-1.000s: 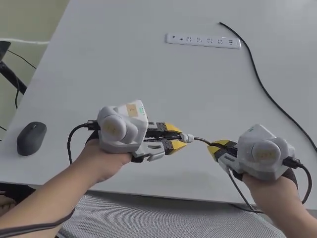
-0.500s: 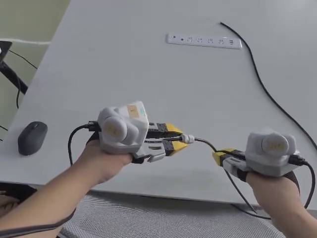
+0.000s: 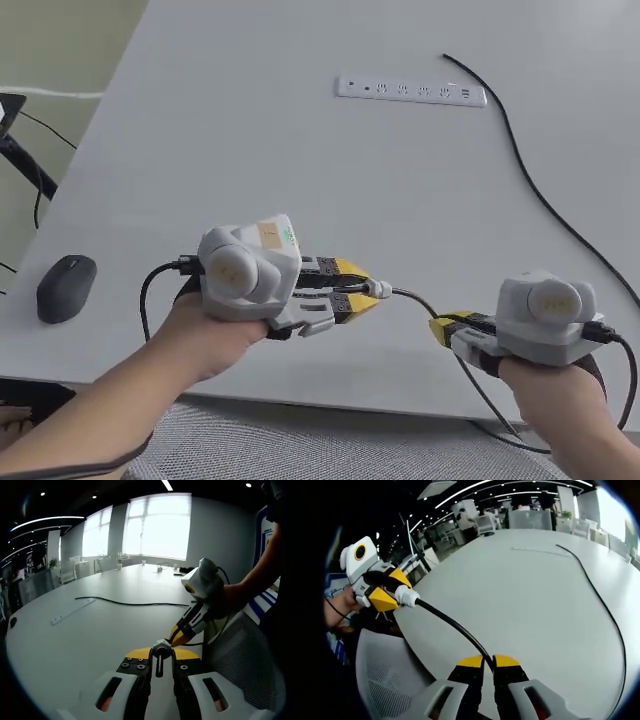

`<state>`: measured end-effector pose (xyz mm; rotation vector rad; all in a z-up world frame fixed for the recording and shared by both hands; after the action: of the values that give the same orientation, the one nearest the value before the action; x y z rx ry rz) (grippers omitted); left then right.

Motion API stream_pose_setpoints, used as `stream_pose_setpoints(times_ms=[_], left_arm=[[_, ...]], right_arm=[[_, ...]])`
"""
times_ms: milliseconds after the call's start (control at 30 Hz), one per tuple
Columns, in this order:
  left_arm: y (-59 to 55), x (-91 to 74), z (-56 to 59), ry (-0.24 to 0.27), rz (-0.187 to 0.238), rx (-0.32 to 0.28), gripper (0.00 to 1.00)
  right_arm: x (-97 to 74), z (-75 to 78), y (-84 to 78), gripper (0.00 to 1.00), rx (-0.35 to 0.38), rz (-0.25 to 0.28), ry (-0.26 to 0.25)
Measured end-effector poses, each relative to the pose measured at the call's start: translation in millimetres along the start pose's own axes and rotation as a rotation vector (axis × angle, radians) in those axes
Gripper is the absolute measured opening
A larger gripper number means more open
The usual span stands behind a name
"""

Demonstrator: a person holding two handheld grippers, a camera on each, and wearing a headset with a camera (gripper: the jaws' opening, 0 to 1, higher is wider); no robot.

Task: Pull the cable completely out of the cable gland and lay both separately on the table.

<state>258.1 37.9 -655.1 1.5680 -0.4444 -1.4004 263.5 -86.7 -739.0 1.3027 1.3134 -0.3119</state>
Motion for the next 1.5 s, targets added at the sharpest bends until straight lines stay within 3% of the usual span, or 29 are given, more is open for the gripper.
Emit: stream_pose_setpoints(times_ms=[300,533,700,867,1000,1133,1200,1500], left_arm=[[1.6,-0.6,0.8,-0.002,-0.001,0.001,0.15],[0.3,-1.4,0.7,0.003,-0.005,-0.004,0.15],[-0.5,-2.0,0.9,0.001,-0.004,-0.019,0.15],[0.5,-2.1,0.9,0.001,-0.002,-0.021,0.15],[0.2,-1.3,0.8,-0.002,-0.006,-0.019,0.15],[0.5,-0.9,1.7,-0.006,-0.007,-0.017,0.15],[0.1,-0.7,1.7,-0.008,-0.008,-0.016,0.15],[-0.9,-0.9,2.1,-0.015,-0.007,-0.019,0.15]], right_arm=[[-2.9,-2.0,-2.1,0.03,-0.11,0.007,-0.025],[-7.0,-3.8,1.5,0.1,-0.161,0.016,-0.034],[-14.8,-10.9,14.6,0.17,-0.214,0.054,-0.04],[-20.9,-28.6,30.5,0.22,-0.281,0.074,-0.016],[-24.2,-45.7,43.9,0.23,-0.48,0.084,-0.052],[-25.8,-64.8,50.8,0.22,-0.763,0.086,-0.114],[-24.0,-71.6,47.7,0.19,-0.841,0.066,-0.117],[-20.8,-77.3,49.2,0.11,-0.868,0.076,-0.106]])
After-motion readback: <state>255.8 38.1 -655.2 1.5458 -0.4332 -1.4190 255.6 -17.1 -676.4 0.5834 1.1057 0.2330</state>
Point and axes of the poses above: the centre of the closed fingertips' face, and the gripper's own axes: x roughly forward along the fingers, z roughly to its right, y roughly out of its top, the point moved 3 cm from there along -x, roughly backward along the fingers, and after that the axes turned 9 degrees about -z, right-handed, at the moved point
